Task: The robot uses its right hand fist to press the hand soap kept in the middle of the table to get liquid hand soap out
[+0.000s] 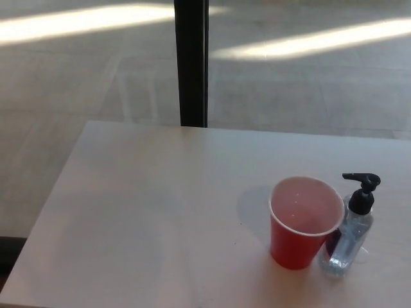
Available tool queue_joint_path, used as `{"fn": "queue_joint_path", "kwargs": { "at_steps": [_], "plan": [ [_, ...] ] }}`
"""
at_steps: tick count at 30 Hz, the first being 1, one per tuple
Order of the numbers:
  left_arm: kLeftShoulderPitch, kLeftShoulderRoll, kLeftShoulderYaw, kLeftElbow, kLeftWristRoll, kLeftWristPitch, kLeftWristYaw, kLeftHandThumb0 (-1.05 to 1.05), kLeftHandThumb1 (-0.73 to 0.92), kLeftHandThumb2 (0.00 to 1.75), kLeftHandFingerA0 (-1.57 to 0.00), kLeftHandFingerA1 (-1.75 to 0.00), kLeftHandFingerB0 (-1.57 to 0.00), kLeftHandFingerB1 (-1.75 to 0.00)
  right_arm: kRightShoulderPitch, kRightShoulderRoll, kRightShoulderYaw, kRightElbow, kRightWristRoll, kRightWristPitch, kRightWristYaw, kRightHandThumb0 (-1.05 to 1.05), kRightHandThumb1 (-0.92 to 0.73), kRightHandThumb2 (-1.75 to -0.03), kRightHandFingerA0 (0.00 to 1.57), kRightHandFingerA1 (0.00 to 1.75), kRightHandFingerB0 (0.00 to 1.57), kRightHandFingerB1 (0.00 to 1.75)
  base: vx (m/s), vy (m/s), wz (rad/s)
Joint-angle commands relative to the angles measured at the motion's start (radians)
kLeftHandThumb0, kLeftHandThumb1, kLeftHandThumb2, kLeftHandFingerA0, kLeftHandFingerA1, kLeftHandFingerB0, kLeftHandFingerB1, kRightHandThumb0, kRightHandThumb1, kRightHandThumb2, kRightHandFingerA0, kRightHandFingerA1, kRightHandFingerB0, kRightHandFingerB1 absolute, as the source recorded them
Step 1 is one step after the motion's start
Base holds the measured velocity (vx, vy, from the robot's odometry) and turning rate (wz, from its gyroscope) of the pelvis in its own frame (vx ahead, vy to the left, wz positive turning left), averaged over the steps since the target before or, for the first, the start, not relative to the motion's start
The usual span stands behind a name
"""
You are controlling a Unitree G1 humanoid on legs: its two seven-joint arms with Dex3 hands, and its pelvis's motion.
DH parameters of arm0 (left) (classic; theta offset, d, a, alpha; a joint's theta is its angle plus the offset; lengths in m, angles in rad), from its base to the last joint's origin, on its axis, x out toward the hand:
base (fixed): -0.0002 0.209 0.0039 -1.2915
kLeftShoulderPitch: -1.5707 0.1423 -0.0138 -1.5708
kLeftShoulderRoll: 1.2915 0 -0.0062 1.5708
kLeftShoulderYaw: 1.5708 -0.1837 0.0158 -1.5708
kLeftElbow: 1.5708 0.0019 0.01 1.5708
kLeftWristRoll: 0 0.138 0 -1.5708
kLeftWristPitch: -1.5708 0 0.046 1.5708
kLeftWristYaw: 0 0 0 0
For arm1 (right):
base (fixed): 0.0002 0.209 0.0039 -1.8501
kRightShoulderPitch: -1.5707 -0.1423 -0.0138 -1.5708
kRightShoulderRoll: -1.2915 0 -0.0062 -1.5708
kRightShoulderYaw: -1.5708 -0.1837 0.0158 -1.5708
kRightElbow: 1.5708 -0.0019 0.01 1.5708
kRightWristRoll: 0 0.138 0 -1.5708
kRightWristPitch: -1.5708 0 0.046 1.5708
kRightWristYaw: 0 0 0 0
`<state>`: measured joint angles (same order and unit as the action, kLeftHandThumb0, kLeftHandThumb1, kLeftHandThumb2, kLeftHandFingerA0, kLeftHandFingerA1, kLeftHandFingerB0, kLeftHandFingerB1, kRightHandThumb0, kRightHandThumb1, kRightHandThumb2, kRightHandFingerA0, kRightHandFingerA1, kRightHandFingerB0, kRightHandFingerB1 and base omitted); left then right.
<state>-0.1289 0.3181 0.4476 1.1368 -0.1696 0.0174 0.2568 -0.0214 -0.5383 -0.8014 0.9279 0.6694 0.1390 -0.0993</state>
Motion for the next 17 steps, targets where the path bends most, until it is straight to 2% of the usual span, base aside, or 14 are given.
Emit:
{"fn": "queue_joint_path", "kwargs": {
  "at_steps": [1, 2, 3, 4, 7, 8, 9, 10, 11, 12, 13, 14, 15, 17],
  "plan": [
    [-0.064, 0.038, 0.003, -0.028, -0.01, 0.058, 0.029, -0.51, 0.92, 1.19, -0.36, -1.27, -0.27, -1.15, -0.032, -0.071, 0.037, -0.05, -0.045, 0.128, -0.035, -0.41, -0.43, -1.03, 1.2, 1.23, 0.66, 0.83, 0.0, 0.0, 0.0],
    [-0.074, 0.04, 0.008, -0.042, -0.017, 0.06, 0.02, -0.54, 0.92, 1.27, -0.53, -1.08, -0.37, -0.95, -0.036, -0.085, 0.062, -0.062, -0.064, 0.155, -0.036, -0.44, -0.55, -0.87, 1.09, 1.43, 0.64, 0.85, 0.0, 0.0, 0.0],
    [-0.088, 0.044, 0.014, -0.044, -0.024, 0.064, 0.016, -0.55, 0.92, 1.25, -0.33, -1.31, -0.21, -1.12, -0.053, -0.09, 0.074, -0.067, -0.068, 0.175, -0.041, -0.44, -0.55, -0.84, 1.0, 1.56, 0.56, 0.79, 0.0, 0.0, 0.0],
    [-0.115, 0.045, 0.028, -0.046, -0.041, 0.066, 0.003, -0.61, 0.92, 1.32, -0.5, -1.07, -0.36, -0.93, -0.065, -0.092, 0.099, -0.096, -0.077, 0.207, -0.044, -0.44, -0.57, -0.72, 0.72, 1.32, 0.53, 0.75, 0.0, 0.0, 0.0],
    [-0.13, 0.038, 0.043, -0.046, -0.054, 0.06, -0.008, -0.61, 0.92, 1.32, -0.5, -1.07, -0.36, -0.93, -0.057, -0.089, 0.123, -0.139, -0.088, 0.227, -0.048, -0.44, -0.57, -0.72, 0.72, 1.32, 0.53, 0.75, 0.0, 0.0, 0.0],
    [-0.13, 0.03, 0.055, -0.027, -0.067, 0.05, -0.024, -0.59, 0.92, 1.22, -0.35, -1.35, -0.21, -1.11, -0.035, -0.076, 0.139, -0.165, -0.1, 0.209, -0.031, -0.45, -0.55, -0.72, 0.65, 0.98, 0.51, 0.73, 0.0, 0.0, 0.0],
    [-0.091, 0.01, 0.006, -0.054, -0.027, 0.073, -0.056, -0.49, 0.83, 1.35, -0.52, -1.21, -0.42, -1.09, 0.003, -0.041, 0.157, -0.165, -0.129, 0.159, -0.04, -0.4, -0.51, -0.72, 0.76, 1.24, 0.62, 0.94, 0.0, 0.0, 0.0],
    [-0.086, 0.011, 0.006, -0.054, -0.028, 0.074, -0.058, -0.49, 0.83, 1.35, -0.52, -1.21, -0.42, -1.09, 0.01, -0.039, 0.159, -0.174, -0.128, 0.163, -0.043, -0.4, -0.51, -0.72, 0.76, 1.24, 0.62, 0.94, 0.0, 0.0, 0.0],
    [-0.055, 0.008, -0.028, -0.069, 0.01, 0.115, -0.004, -0.46, 0.81, 1.32, -0.57, -1.2, -0.41, -1.02, 0.062, -0.007, 0.125, -0.189, -0.091, 0.147, -0.007, -0.3, -0.48, -0.82, 0.59, 1.11, 0.55, 0.89, 0.0, 0.0, 0.0],
    [-0.05, 0.01, -0.031, -0.072, 0.006, 0.117, -0.004, -0.46, 0.81, 1.32, -0.57, -1.2, -0.41, -1.02, 0.065, -0.003, 0.125, -0.197, -0.093, 0.149, -0.009, -0.3, -0.48, -0.82, 0.59, 1.11, 0.55, 0.89, 0.0, 0.0, 0.0],
    [-0.045, 0.014, -0.025, -0.071, -0.004, 0.121, -0.002, -0.44, 0.87, 1.25, -0.55, -1.23, -0.37, -1.04, 0.071, 0.003, 0.127, -0.187, -0.101, 0.136, -0.002, -0.3, -0.5, -0.81, 0.53, 0.95, 0.52, 0.82, 0.0, 0.0, 0.0],
    [-0.042, 0.018, -0.027, -0.064, -0.005, 0.117, -0.001, -0.44, 0.85, 1.23, -0.57, -1.24, -0.36, -1.03, 0.072, 0.002, 0.131, -0.176, -0.111, 0.132, -0.008, -0.31, -0.48, -0.82, 0.63, 1.11, 0.56, 0.88, 0.0, 0.0, 0.0],
    [-0.032, 0.02, -0.024, -0.072, -0.01, 0.121, -0.003, -0.46, 0.89, 1.23, -0.56, -1.28, -0.27, -0.97, 0.071, 0.007, 0.132, -0.166, -0.122, 0.135, -0.036, -0.31, -0.48, -0.77, 0.69, 1.08, 0.6, 0.83, 0.0, 0.0, 0.0],
    [-0.028, 0.023, -0.022, -0.071, -0.014, 0.12, -0.009, -0.45, 0.88, 1.24, -0.57, -1.19, -0.31, -0.96, 0.069, 0.009, 0.129, -0.146, -0.125, 0.123, -0.033, -0.33, -0.49, -0.77, 0.57, 0.94, 0.57, 0.82, 0.0, 0.0, 0.0]
  ]
}}
